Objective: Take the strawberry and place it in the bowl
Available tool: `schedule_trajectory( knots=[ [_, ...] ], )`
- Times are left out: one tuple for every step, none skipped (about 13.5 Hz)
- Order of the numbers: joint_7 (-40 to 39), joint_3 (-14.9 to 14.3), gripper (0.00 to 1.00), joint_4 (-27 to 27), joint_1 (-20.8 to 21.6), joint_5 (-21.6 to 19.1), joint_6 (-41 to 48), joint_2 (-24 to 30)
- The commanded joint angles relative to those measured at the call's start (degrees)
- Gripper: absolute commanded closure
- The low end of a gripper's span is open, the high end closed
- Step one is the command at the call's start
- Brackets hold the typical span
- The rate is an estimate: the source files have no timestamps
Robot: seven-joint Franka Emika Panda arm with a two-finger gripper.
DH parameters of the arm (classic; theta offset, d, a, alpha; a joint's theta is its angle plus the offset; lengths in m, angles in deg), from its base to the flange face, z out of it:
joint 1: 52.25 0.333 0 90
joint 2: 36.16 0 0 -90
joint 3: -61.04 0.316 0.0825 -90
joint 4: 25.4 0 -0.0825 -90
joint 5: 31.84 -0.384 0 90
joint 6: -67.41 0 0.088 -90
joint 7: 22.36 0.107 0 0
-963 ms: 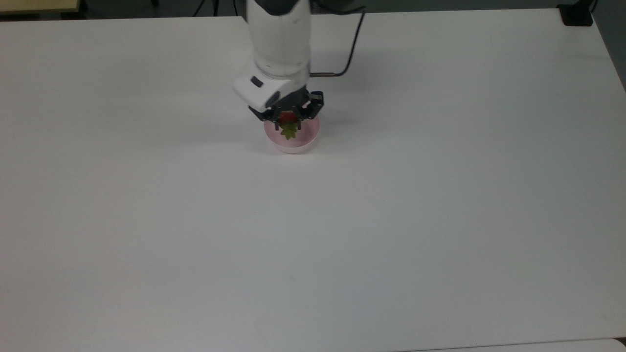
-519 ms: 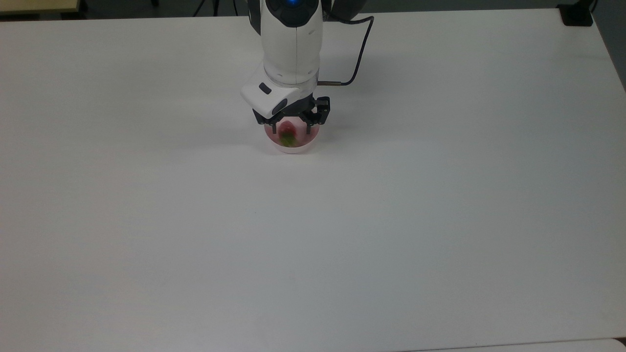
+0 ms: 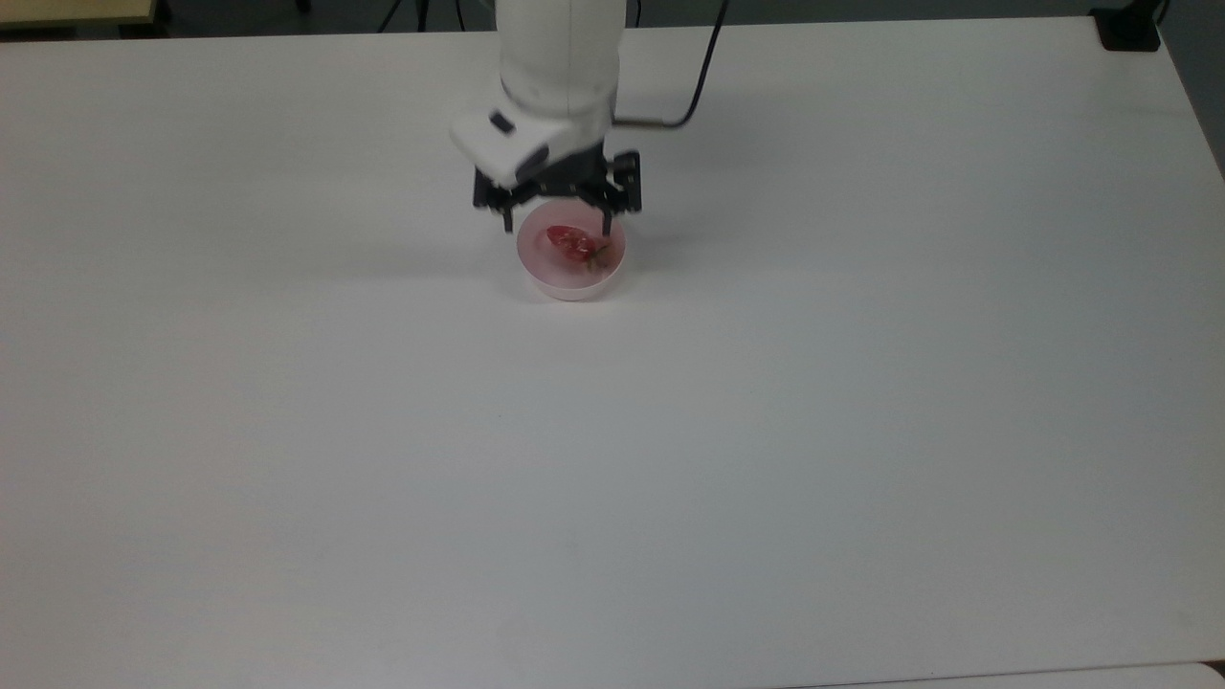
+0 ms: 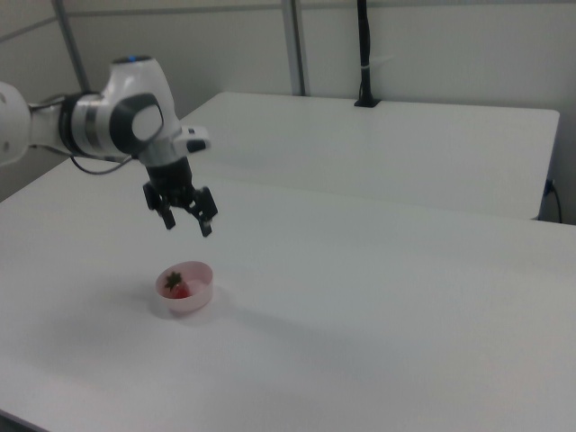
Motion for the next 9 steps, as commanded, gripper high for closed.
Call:
schedule_trajectory(
  knots=[
    [1.7, -0.9, 0.0, -3.8, -1.6, -0.3, 9.6, 6.2],
    [1.8, -1.2, 0.0, -5.2, -1.6, -1.0, 12.3, 6.9],
    [1.8, -1.8, 0.0, -6.1, -1.6, -1.8, 15.5, 8.6],
    [1.9, -3.2, 0.0, -6.2, -1.1, -2.1, 16.4, 9.9],
    [1.9, -4.8, 0.0, -6.2, -0.9, -3.1, 17.3, 10.9],
    [1.8, -6.0, 0.0, -6.3, -0.6, -5.0, 18.2, 11.7],
    [1.7, -7.3, 0.0, -7.0, -0.2, -6.4, 19.0, 12.0],
    [1.2, -8.4, 0.0, -7.9, 0.1, -6.7, 19.3, 12.2],
    [0.7, -8.5, 0.0, -8.0, 0.4, -6.4, 18.8, 12.3]
  ],
)
